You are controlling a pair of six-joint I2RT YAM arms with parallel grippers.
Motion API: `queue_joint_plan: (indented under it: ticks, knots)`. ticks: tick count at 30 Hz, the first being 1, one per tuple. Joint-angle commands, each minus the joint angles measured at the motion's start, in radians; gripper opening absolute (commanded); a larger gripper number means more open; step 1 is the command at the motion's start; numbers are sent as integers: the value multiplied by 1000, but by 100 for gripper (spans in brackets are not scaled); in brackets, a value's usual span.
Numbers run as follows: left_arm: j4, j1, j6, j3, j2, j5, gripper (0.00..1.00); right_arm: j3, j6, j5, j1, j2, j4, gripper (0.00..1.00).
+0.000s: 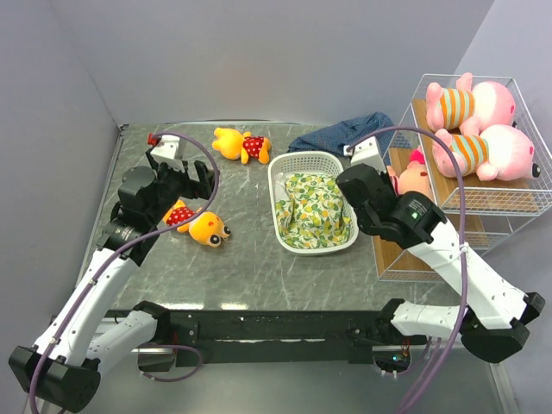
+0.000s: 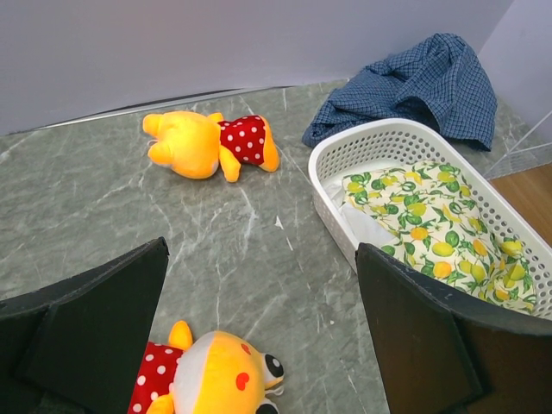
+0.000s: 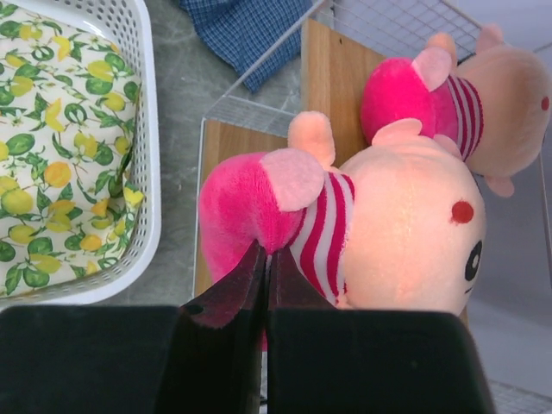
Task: Place and organize the stuffed toys onto the shelf
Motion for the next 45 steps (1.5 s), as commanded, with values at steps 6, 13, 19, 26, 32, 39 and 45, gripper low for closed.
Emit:
queue_joint_plan:
  ticks: [6, 13, 19, 26, 32, 39, 45]
  knots:
    - [44, -4, -2, 6, -25, -24, 96, -65, -315, -78, -39, -91, 351, 0]
    - [50, -4, -2, -1, -28, -36, 96, -56, -397, -189, -55, -130, 428, 0]
    - [50, -4, 3, -9, -42, -41, 96, -11, -308, -333, -52, -149, 322, 0]
    - [53, -4, -6, -6, -33, -26, 96, 73, -187, -466, -52, -159, 153, 0]
    - [47, -4, 0, -7, -33, -41, 96, 83, -116, -499, -42, -156, 62, 0]
    - [59, -4, -9, -5, -32, -18, 96, 190, 0, -316, -44, -119, -72, 0]
    - [55, -4, -11, -10, -42, -22, 96, 202, -5, -282, -44, -119, -84, 0]
